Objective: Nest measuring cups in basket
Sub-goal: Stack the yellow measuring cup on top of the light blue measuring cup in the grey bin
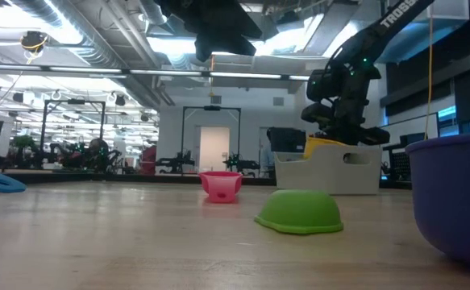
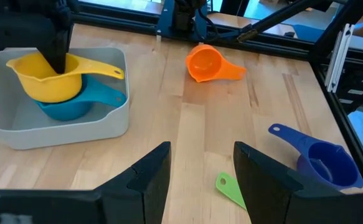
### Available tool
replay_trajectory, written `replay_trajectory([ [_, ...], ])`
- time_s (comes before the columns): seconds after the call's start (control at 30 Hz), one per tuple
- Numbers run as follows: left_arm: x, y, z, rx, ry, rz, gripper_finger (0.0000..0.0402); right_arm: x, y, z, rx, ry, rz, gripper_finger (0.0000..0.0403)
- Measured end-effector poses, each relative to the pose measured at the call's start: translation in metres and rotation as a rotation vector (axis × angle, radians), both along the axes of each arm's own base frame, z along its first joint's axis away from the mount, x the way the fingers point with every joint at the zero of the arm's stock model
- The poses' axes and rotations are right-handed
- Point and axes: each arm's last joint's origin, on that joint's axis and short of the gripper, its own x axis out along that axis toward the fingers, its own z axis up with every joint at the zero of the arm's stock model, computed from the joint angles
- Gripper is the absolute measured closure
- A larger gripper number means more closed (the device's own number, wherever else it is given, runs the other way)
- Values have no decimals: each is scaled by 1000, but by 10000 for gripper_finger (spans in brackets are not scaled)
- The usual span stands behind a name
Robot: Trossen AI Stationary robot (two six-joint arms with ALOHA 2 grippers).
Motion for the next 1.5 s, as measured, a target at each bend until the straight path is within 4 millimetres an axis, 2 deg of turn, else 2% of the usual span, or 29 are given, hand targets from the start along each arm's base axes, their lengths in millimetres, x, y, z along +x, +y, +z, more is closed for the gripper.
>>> replay_trajectory([
  [0.37, 0, 0, 0, 0, 0, 0, 234, -5, -6, 0, 13, -12, -33, 378],
  [1.5, 0, 0, 0, -2, -1, -3, 234, -4, -5, 0, 32, -24, -45, 377],
])
